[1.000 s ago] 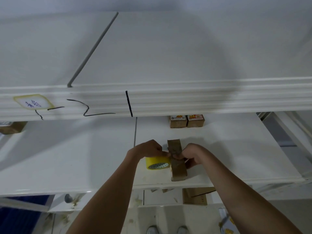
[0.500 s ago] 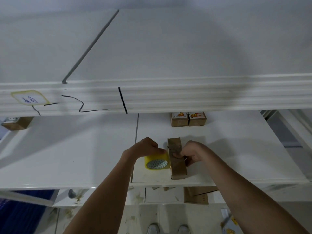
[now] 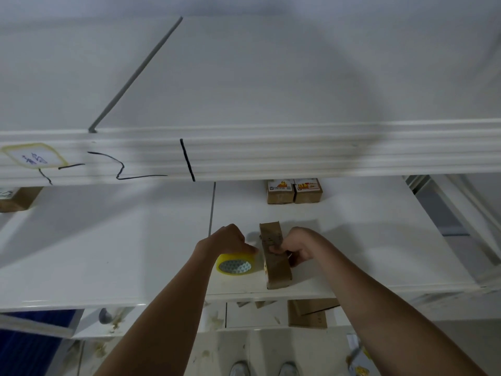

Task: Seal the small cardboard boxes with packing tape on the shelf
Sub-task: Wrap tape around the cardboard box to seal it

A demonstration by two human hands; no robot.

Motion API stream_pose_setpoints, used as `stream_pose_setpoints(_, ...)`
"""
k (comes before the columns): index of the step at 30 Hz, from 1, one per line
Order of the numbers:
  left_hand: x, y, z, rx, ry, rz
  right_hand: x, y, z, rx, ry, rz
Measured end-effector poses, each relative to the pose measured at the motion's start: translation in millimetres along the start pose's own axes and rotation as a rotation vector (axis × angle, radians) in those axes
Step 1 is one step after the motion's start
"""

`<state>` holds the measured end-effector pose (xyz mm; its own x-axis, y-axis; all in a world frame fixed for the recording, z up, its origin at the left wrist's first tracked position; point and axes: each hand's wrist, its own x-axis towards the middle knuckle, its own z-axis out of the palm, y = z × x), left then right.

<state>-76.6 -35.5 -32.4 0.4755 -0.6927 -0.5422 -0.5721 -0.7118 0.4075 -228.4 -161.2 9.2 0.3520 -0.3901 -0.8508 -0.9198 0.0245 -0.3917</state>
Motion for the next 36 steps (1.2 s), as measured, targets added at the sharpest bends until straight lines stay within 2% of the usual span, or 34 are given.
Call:
stream_pose_setpoints(2, -2, 6, 0, 0.009, 0.002, 0.009, -1, 0, 0, -0.064, 0.096, -0.039)
stream_pose_setpoints(7, -4, 15, 7, 0.026, 0.038, 0.021, -12, -5, 22, -0.305, 0.495, -0.206)
stream_pose_setpoints(9, -5, 16, 7, 0.033, 0.053, 0.027, -15, -8, 35, -0.379, 0.568, -0.239)
stream_pose_setpoints(20, -8, 18, 9, 0.089, 0.080, 0.026, -14, -16, 40, -0.417, 0.407, -0.173)
stream_pose_setpoints(26, -9, 17, 9, 0.074, 0.088, 0.034, -15, -16, 43, -0.380, 0.516, -0.181)
stream_pose_setpoints(32, -14, 8, -7, 0.035, 0.009, 0.111, -16, -7, 19, -0.205, 0.462, -0.192)
stream_pose_setpoints(36, -12, 1, -13, 0.009, -0.026, 0.122, -15, 0, 8, 0.002, 0.360, -0.164)
